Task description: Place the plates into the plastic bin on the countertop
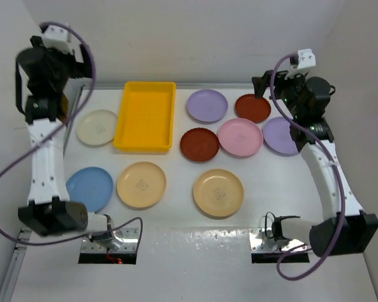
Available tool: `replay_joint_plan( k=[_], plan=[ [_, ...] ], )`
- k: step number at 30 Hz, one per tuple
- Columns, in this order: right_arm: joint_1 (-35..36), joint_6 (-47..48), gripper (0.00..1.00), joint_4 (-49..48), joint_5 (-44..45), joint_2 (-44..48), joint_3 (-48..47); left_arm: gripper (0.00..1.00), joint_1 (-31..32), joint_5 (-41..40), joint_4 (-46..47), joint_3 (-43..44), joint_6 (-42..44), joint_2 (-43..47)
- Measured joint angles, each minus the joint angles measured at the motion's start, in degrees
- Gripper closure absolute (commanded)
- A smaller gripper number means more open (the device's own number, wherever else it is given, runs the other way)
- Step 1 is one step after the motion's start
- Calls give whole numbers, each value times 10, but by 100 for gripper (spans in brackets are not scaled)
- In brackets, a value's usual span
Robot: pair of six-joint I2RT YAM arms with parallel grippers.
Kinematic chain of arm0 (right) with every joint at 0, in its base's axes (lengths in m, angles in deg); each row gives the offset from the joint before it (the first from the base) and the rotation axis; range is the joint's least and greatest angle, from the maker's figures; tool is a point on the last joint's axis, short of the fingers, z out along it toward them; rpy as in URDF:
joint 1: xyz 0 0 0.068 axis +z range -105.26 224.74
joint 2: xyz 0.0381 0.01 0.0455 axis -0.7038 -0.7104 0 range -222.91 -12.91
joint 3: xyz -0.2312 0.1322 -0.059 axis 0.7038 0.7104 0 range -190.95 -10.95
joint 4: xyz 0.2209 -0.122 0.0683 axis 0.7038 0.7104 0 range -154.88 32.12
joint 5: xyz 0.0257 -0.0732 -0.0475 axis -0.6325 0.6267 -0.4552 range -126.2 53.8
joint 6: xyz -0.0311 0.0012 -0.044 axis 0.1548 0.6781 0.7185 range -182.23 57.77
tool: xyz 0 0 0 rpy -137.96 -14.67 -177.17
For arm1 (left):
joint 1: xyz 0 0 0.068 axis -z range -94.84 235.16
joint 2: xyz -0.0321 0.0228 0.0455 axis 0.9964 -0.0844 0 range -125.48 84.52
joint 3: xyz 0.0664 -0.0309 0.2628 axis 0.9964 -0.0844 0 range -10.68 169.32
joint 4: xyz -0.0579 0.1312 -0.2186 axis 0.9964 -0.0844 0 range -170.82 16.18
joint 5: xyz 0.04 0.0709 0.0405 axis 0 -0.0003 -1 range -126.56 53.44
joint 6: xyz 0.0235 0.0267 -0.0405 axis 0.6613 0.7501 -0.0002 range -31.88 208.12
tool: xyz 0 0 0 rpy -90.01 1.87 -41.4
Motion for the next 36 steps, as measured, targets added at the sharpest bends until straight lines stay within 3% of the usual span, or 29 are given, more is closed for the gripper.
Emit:
replay_joint_plan(
  k=[2,4,7,11,17,20,23,28,36],
  plan=[
    [-10,-29,0,12,-63,-37,-17,24,-48,7,-128,96,14,-76],
    [-9,-64,0,27,-108,-77,-20,24,-99,16,-232,104,39,-123],
    [4,-112,0,59,-130,-131,-3,21,-158,-2,-324,-13,71,-176],
    [36,-118,0,149,-85,-169,7,21,-218,-41,-413,-183,120,-183],
    [81,-82,3,259,-1,-209,-38,23,-268,-67,-384,-305,164,-155],
    [95,-76,15,276,33,-208,-37,24,-281,-79,-348,-331,173,-155],
    [110,-69,20,280,58,-208,-25,25,-292,-84,-316,-347,176,-158],
    [144,-58,20,303,88,-208,13,25,-302,-74,-294,-344,186,-165],
    [167,-42,25,320,97,-192,45,28,-309,28,-347,-264,250,-129]
  ],
)
